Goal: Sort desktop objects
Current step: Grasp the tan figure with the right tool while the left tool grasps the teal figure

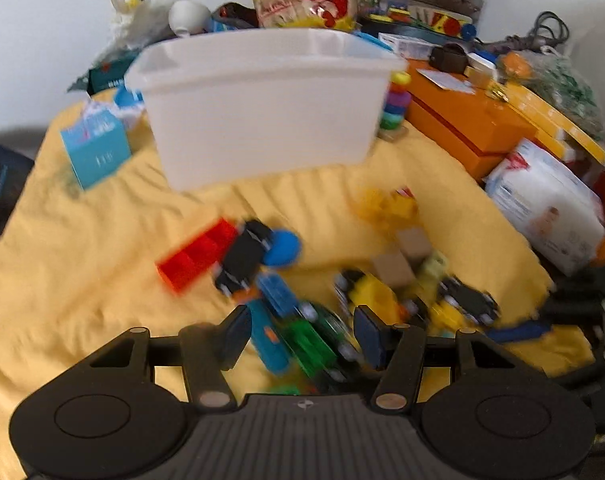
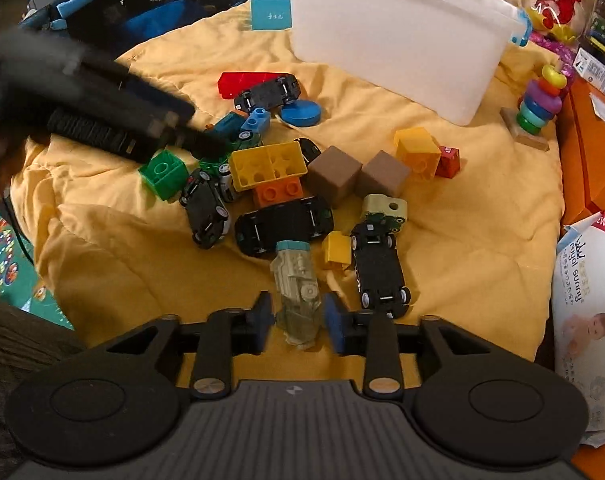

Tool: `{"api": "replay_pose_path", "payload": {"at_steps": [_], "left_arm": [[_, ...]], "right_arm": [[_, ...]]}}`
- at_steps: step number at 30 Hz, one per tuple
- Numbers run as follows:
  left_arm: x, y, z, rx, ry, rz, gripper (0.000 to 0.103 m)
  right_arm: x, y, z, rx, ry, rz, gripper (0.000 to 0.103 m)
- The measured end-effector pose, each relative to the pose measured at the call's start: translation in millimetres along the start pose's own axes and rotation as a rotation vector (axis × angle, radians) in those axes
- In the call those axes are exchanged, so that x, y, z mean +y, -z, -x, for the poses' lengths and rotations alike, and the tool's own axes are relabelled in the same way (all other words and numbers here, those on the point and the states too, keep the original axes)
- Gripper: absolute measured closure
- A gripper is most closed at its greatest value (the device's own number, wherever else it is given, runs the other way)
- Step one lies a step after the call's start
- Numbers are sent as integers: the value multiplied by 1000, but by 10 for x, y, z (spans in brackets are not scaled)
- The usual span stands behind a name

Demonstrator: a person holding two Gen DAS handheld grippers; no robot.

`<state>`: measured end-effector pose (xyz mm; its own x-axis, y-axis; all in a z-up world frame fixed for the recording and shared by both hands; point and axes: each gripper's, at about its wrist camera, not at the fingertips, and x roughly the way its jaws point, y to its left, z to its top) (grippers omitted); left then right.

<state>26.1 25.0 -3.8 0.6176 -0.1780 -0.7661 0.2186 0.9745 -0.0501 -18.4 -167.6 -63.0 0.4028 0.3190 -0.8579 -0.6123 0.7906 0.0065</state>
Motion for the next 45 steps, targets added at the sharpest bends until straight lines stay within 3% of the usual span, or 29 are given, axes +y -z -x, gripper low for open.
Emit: {"api": "replay_pose_path", "payload": {"at_steps": [4,9,13,15,19,21,25,29,32,38,42,45], "left_arm": [[72,-145,29,-12,10,-46,43],[99,45,-13,46,-8,-101,43],[230,73,-226,100,16,16,59],[259,47,-305,113,39,71,59],[251,65,-420,140,-10,51,60],[357,94,-414,135,-5,103,60],[510,86,-467,147,21,162,74],[474,93,-459,136,63,138,75],[440,93,-273,99,71,129,75],[143,38,323,8,139,22,75],[-133,152,355,58,218,-65,75],[-291,328,225,116,215,-120,74]], "right_arm": [[-54,33,-4,-6,-7,-42,66],[-57,75,23,-15,-3,-61,74],[-62,91,14,-26,-3,-82,74],[-44,65,0,-22,9,-74,73],[-5,42,-22,-23,28,-67,72],[-2,42,-26,-27,33,-73,72],[-30,50,-32,-33,30,-94,68],[-9,38,-97,-33,36,-60,63],[-3,47,-130,-23,23,-44,78],[15,65,-1,-50,39,-20,80],[-7,55,41,-59,34,-19,80],[-25,73,5,-48,19,-38,80]]}}
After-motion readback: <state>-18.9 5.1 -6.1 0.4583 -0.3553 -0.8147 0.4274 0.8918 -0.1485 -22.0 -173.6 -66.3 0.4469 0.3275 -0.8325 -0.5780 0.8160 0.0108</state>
